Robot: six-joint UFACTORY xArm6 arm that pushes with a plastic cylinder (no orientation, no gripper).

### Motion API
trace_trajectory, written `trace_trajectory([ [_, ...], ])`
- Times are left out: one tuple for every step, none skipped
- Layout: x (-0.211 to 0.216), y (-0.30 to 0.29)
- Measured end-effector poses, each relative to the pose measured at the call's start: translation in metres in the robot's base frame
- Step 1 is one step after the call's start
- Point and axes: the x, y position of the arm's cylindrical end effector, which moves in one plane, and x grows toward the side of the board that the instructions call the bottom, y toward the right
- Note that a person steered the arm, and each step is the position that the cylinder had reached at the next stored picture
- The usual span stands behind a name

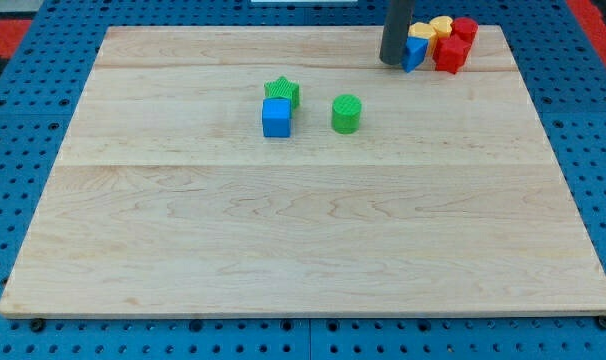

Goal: Slide the green circle towards the group of blocks

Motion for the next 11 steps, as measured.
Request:
trace_trajectory([
  [0.050, 0.032],
  [0.113, 0.037],
  [0.160, -0.016],
  [0.149, -0.075],
  [0.111, -0.080],
  [0.096, -0.080],
  [0.093, -0.080],
  [0.091, -0.073],
  [0.084, -0.069],
  [0.075, -0.063],
  [0.061, -0.040],
])
